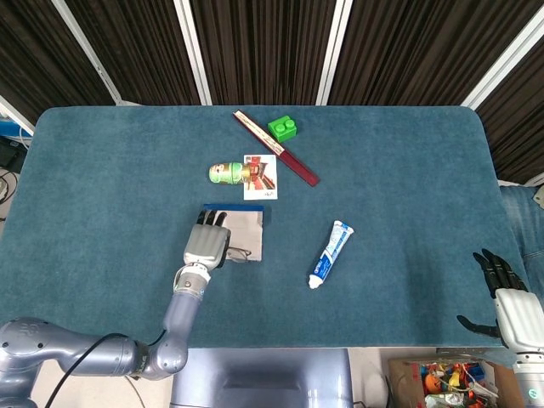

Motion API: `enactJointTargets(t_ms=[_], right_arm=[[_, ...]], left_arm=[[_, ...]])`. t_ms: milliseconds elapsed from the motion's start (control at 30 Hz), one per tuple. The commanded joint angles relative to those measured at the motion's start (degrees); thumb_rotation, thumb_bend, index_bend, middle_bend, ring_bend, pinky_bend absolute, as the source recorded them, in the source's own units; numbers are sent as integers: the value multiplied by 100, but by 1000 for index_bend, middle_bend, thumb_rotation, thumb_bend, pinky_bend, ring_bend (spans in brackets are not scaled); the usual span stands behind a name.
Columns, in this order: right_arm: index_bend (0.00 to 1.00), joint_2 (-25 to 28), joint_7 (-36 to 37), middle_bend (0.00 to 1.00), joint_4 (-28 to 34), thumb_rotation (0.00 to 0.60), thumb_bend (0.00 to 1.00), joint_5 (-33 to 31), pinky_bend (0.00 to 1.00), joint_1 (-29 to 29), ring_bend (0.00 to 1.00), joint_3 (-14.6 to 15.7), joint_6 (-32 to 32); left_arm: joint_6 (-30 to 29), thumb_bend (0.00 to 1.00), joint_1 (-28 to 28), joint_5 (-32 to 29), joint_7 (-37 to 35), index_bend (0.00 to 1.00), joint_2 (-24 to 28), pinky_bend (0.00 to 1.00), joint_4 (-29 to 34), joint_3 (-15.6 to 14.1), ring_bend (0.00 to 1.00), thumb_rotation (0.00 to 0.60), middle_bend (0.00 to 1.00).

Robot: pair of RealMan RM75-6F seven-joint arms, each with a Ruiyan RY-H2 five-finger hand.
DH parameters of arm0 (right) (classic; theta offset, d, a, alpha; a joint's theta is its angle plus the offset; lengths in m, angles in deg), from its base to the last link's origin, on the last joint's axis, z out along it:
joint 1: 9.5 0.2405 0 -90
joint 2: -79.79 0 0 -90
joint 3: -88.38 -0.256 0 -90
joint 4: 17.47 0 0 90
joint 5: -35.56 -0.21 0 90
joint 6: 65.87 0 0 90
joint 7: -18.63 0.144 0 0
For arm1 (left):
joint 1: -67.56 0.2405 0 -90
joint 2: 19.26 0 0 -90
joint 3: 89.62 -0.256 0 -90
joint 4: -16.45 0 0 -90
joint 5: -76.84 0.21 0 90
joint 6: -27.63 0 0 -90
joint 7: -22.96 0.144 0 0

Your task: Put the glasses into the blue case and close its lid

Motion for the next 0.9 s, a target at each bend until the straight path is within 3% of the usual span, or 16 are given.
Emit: enactJointTargets(t_ms=[33, 300, 900], right_arm=[[0, 0, 2, 0, 2, 600, 104, -4, 177, -2, 30, 1, -1], [0, 11, 29, 0, 24, 600, 103, -41, 178, 1, 31, -5, -32], [0, 56, 82, 0, 94, 600, 103, -103, 177, 20, 30, 8, -142]], left_arm=[[43, 424, -162, -142, 122, 587, -121, 0, -153, 162, 0, 600, 79], [213, 423, -450, -262, 174, 588, -344, 0, -588, 442, 0, 600, 14], [525, 417, -685, -235, 42, 588, -716, 0, -1794, 541, 0, 600, 0]])
